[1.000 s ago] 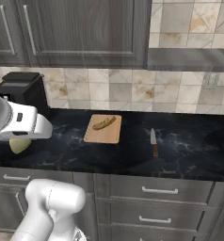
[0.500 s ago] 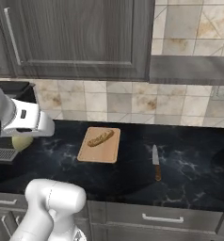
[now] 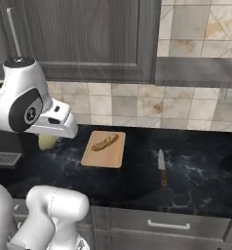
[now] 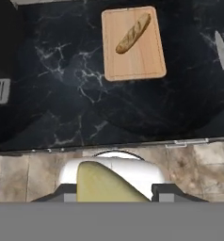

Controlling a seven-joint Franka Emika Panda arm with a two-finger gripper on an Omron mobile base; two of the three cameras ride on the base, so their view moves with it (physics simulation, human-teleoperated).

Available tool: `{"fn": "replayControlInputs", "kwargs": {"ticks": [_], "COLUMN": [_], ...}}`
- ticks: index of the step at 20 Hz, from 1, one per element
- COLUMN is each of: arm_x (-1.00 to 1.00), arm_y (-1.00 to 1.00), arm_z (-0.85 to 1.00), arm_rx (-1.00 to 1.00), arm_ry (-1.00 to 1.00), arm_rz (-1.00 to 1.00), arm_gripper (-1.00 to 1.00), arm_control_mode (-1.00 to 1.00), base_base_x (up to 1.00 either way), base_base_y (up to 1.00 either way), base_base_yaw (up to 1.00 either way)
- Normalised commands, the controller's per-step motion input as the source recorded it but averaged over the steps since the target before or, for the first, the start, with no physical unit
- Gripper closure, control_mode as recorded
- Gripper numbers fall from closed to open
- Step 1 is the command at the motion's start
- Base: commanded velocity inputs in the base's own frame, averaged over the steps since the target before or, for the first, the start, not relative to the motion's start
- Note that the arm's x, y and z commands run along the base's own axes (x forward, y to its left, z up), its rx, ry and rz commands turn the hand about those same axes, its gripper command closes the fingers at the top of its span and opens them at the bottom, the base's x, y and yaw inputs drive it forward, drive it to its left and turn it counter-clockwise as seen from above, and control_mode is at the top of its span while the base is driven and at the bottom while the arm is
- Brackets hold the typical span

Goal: Retrieve the sausage and cheese from the fridge and place them on the cutting board on the counter.

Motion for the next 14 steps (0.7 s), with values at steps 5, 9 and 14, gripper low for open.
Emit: {"fn": "replayControlInputs", "kwargs": {"ticks": [5,9,14], "arm_x": [0.66,0.16,0.02], "arm_y": [-0.03,0.00,0.00], "arm_z": [-0.70,-0.73,-0.63], "arm_rx": [0.00,0.00,0.00], "arm_ry": [0.09,-0.11,-0.12], "arm_rz": [-0.17,-0.11,-0.06], "arm_gripper": [1.00,1.00,1.00], "arm_control_mode": [-1.00,-1.00,-1.00], "base_base_x": [0.00,0.00,0.00], "base_base_y": [0.00,0.00,0.00], "base_base_yaw": [0.00,0.00,0.00]}}
